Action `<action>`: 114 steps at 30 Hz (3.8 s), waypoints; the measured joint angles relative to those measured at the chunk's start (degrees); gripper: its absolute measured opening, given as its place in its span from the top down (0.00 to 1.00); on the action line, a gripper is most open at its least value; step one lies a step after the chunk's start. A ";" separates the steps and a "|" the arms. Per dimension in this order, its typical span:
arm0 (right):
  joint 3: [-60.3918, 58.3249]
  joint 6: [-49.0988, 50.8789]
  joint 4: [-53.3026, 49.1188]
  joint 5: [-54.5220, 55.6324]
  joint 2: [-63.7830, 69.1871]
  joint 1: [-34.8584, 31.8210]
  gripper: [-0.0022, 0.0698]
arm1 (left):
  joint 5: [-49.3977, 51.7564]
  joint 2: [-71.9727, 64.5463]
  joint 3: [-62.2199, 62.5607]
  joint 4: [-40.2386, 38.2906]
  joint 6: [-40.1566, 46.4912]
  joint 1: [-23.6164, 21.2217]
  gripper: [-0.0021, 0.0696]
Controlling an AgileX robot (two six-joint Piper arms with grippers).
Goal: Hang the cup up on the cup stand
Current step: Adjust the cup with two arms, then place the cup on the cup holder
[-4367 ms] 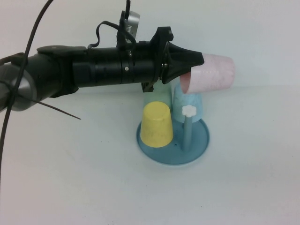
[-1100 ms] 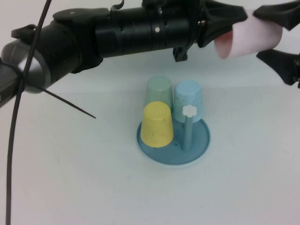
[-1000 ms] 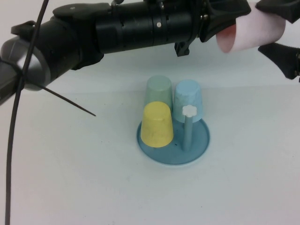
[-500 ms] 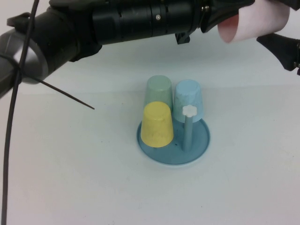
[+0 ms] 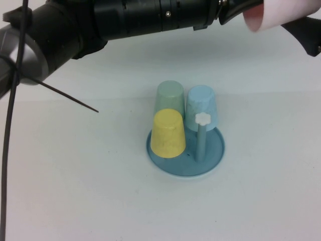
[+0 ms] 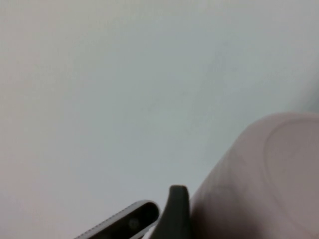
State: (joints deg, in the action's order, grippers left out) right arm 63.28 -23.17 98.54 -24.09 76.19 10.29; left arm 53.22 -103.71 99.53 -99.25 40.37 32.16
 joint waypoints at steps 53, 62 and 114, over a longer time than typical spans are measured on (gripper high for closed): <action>0.36 -46.93 -14.31 -4.05 7.51 0.00 0.13 | -0.50 25.73 -10.82 51.02 4.89 -17.02 0.97; 0.36 -67.66 -15.30 -12.82 13.66 0.00 0.13 | -17.72 41.84 -33.70 56.79 8.10 -17.02 0.97; 0.88 -86.70 -7.09 3.71 30.69 9.24 0.05 | -50.71 83.48 -86.88 39.83 8.32 -31.25 0.97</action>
State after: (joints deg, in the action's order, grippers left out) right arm 64.16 -109.87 91.45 -20.38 106.88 19.53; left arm 2.50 -20.23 12.65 -59.43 48.69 0.90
